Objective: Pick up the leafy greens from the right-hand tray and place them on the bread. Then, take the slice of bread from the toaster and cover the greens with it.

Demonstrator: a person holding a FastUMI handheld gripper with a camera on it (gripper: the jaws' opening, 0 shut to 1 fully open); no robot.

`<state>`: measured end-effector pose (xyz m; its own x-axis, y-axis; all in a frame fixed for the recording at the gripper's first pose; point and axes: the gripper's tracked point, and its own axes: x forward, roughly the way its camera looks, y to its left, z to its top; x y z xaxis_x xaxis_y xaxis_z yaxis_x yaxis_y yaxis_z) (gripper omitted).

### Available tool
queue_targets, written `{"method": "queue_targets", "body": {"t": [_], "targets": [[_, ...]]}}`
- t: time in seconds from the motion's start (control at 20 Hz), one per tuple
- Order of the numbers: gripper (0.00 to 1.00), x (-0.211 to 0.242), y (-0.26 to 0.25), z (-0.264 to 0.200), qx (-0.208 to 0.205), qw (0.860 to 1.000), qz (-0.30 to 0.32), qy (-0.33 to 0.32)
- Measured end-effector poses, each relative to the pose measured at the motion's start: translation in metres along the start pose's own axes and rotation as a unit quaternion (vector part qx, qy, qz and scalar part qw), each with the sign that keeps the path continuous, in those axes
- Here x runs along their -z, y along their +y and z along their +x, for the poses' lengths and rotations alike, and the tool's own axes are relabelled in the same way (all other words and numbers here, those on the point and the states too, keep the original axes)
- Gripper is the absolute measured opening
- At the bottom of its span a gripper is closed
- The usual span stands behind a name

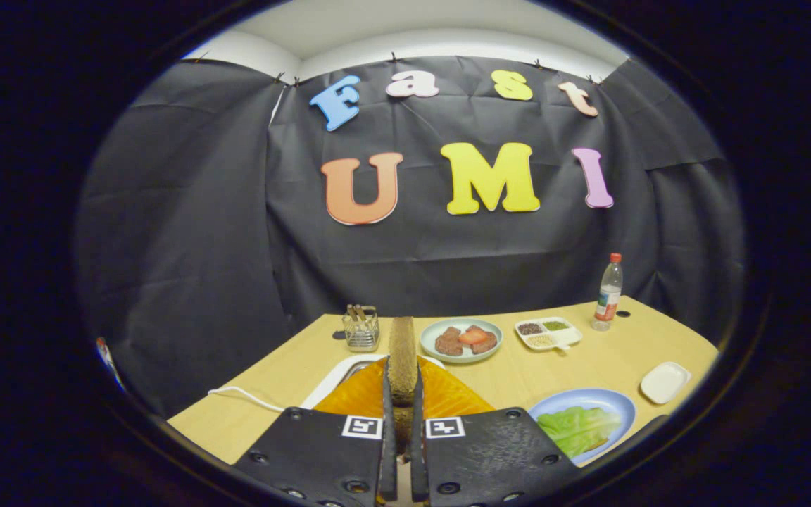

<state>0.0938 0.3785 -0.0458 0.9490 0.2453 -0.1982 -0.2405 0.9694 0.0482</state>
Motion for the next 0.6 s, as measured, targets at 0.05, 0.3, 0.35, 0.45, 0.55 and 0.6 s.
{"method": "queue_targets", "body": {"t": [0.05,0.3,0.35,0.45,0.55,0.6], "targets": [[0.08,-0.007,0.000,-0.005,-0.004,1.000,0.005,-0.005],[0.08,-0.041,-0.004,-0.034,-0.023,0.999,0.019,-0.035],[0.08,-0.047,-0.010,-0.040,-0.024,0.999,0.022,-0.040],[0.08,-0.056,-0.033,-0.050,-0.014,0.998,0.025,-0.051],[0.07,-0.056,-0.060,-0.056,0.002,0.998,0.030,-0.055],[0.07,-0.054,-0.074,-0.057,0.010,0.998,0.030,-0.054]]}}
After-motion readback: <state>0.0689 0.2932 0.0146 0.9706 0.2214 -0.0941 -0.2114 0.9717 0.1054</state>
